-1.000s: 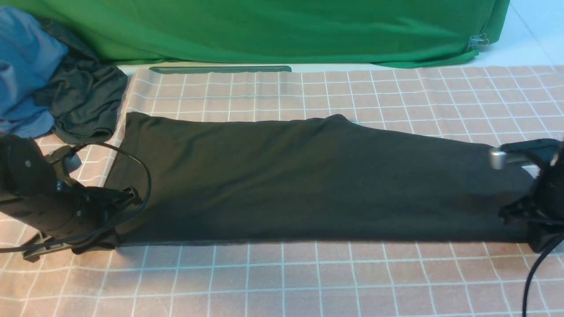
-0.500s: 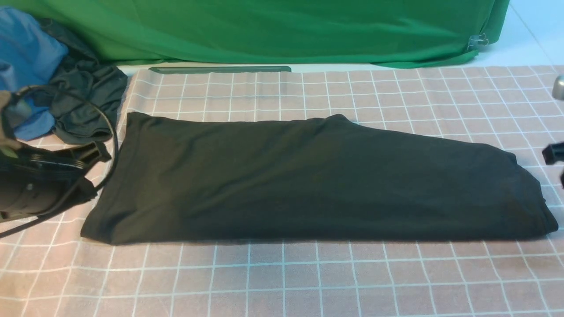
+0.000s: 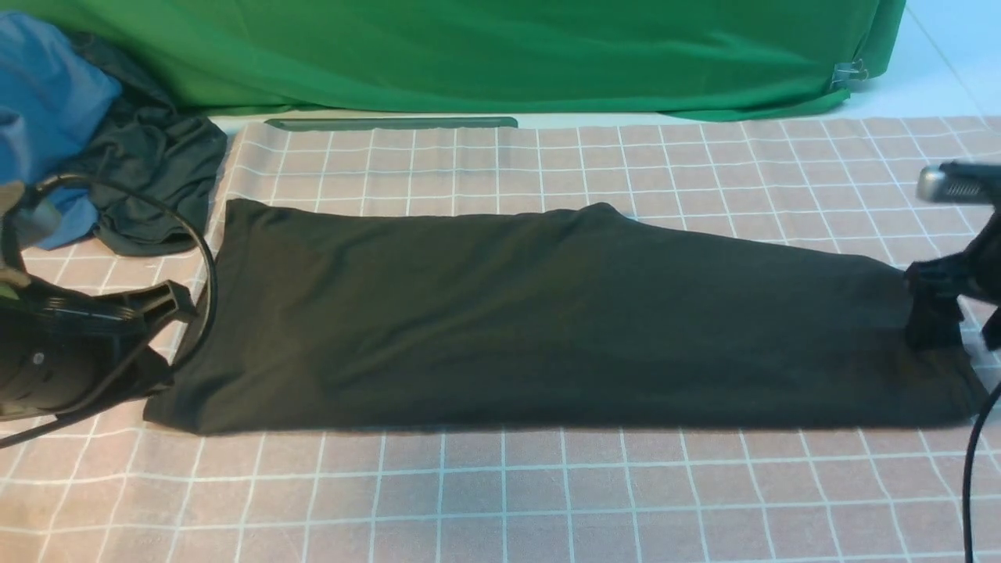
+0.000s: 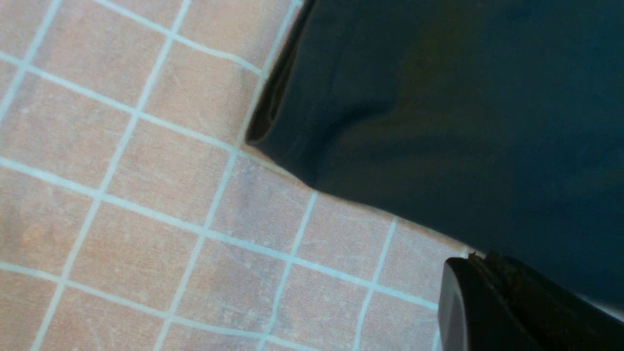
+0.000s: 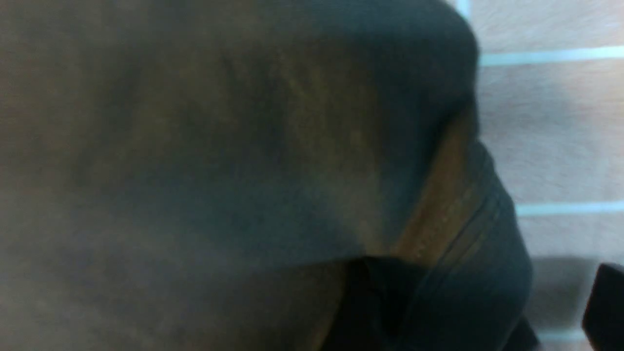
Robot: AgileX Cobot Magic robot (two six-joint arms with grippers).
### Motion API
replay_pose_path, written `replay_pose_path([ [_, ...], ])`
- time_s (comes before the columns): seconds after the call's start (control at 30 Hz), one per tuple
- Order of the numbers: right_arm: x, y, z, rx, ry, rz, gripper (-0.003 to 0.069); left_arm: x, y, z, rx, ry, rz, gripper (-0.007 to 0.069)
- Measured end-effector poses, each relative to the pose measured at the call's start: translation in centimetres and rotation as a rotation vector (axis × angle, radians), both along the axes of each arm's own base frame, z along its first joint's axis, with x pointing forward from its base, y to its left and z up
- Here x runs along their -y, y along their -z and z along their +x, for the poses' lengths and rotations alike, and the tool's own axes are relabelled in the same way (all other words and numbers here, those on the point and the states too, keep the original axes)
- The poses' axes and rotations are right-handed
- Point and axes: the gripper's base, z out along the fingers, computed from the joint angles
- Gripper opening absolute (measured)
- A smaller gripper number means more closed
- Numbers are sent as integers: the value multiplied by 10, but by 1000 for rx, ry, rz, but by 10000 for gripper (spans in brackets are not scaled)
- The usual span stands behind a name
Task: Fold a long-sleeved shirt over a pink coffee tablecloth.
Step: 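Pull the folded dark garment lengthwise by its ends to straighten it flat on the table, then fold the right end of the dark garment over onto its left end with the right gripper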
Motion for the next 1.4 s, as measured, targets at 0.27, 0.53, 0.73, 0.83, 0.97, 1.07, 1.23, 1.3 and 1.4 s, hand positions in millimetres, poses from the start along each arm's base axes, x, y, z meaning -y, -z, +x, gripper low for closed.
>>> replay_pose_path([
  [0.27, -3, 2, 1, -27, -47, 31, 136, 3, -1, 0, 6, -2, -38, 33],
  [0.53, 23, -31, 0, -68, 4, -42, 120, 5, 0, -1, -8, 10, -54, 33],
  [0.73, 44, -95, 4, 30, 60, -112, 120, 5, 0, -1, -6, 19, -52, 33],
  [0.83, 27, -127, 11, 131, 46, -65, 120, 6, 0, -1, -5, 29, -54, 33],
  [0.97, -22, -161, 18, 243, -33, -10, 120, 6, -1, 0, -1, 37, -59, 33],
  [1.07, -71, -182, 20, 309, -115, 31, 120, 7, -1, 0, 1, 39, -63, 33],
  [1.23, -148, -206, 15, 397, -250, 128, 120, 7, -1, 0, 1, 40, -63, 33],
  [1.3, -175, -215, 12, 448, -279, 177, 120, 7, -1, 0, 2, 39, -65, 33],
  [1.4, -221, -222, 3, 506, -330, 279, 120, 8, -1, 0, 6, 38, -78, 33],
])
